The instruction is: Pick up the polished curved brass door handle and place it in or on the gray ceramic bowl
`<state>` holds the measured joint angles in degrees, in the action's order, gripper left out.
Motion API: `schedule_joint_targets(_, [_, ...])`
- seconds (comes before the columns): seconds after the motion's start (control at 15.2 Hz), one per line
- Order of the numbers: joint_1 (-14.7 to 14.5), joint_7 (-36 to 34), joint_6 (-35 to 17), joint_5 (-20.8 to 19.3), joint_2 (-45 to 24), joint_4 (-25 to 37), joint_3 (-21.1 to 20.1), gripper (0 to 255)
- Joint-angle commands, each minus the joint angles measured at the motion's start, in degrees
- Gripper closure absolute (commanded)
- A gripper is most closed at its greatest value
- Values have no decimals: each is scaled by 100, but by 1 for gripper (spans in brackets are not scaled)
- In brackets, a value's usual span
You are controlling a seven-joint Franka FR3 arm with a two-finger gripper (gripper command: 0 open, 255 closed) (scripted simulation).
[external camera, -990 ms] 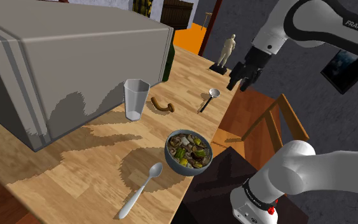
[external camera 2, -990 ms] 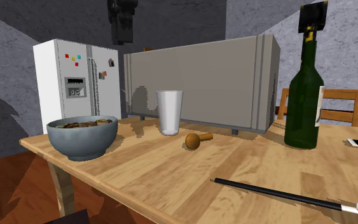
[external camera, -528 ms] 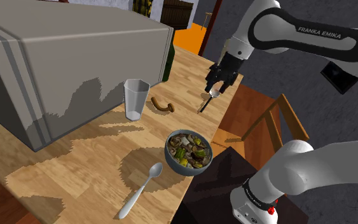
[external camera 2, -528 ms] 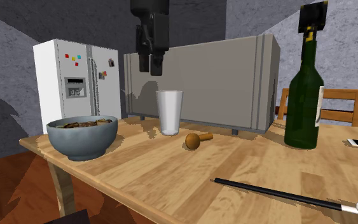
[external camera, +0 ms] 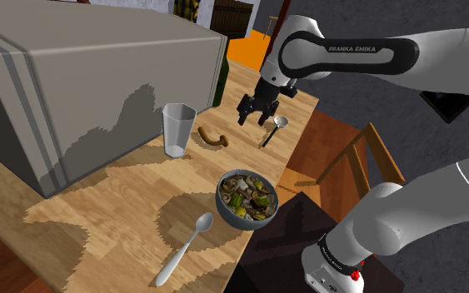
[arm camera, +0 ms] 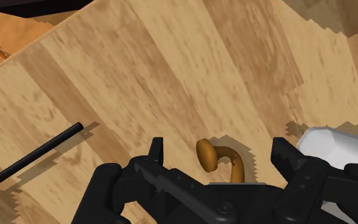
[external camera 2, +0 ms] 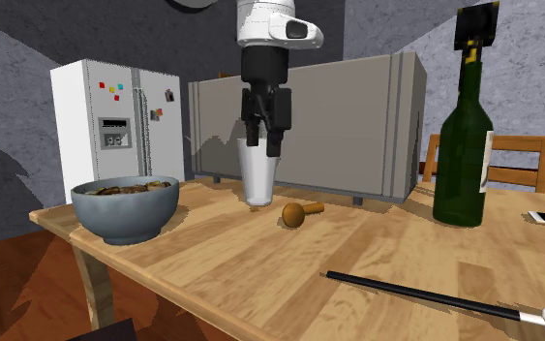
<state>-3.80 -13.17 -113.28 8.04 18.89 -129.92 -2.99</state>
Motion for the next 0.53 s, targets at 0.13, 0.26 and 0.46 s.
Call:
schedule_joint_targets(0.13, [-50, -159, -476, -40, -809, 356, -138, 0])
schedule_joint_targets(0.26, [-74, -242, -675, -84, -1238, 593, -194, 0])
schedule_joint_targets(0.46, [-117, -376, -923, -175, -1890, 1004, -261, 0])
